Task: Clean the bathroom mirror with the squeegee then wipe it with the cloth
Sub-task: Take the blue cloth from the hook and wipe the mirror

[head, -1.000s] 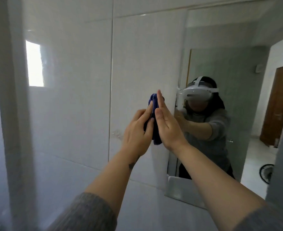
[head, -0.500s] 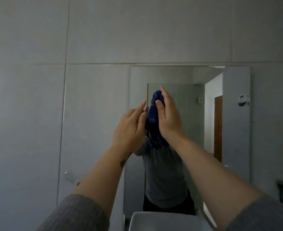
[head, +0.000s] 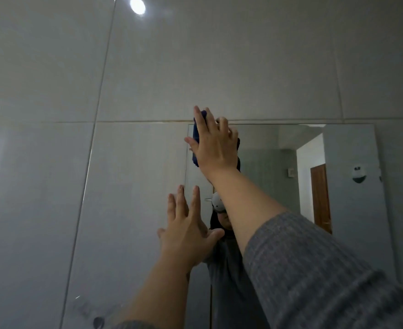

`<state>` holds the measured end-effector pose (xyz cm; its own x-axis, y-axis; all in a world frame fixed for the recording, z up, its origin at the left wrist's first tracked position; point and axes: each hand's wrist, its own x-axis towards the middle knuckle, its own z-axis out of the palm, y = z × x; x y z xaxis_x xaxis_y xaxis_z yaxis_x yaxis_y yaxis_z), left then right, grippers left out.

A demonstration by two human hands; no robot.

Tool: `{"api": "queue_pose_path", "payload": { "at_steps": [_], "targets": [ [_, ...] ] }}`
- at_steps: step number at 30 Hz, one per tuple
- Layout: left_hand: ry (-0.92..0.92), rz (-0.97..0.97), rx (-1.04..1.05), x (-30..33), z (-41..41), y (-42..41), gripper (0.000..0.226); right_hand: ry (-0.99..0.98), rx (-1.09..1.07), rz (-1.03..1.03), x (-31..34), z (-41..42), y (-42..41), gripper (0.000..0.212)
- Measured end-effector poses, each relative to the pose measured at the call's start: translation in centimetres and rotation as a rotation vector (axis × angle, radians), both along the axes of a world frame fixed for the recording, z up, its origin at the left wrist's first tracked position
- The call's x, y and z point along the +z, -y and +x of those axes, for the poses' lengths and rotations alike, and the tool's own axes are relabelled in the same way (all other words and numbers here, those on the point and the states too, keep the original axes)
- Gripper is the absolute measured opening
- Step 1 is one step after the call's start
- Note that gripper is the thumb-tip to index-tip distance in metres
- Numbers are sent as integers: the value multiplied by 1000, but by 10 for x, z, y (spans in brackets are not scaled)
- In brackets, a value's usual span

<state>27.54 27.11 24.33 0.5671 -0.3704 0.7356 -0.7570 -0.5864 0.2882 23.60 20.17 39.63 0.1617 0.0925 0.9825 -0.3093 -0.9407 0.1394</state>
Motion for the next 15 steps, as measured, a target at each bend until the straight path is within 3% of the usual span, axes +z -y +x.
{"api": "queue_pose_path", "payload": {
  "at_steps": [6, 15],
  "targets": [
    [4, -15, -16, -3, 2, 1, 104, -140, -191, -179, -8, 16, 5, 63],
    [-7, -16, -8, -1, -2, -2, 105, -184, -206, -128, -6, 0, 24, 55]
  ]
}}
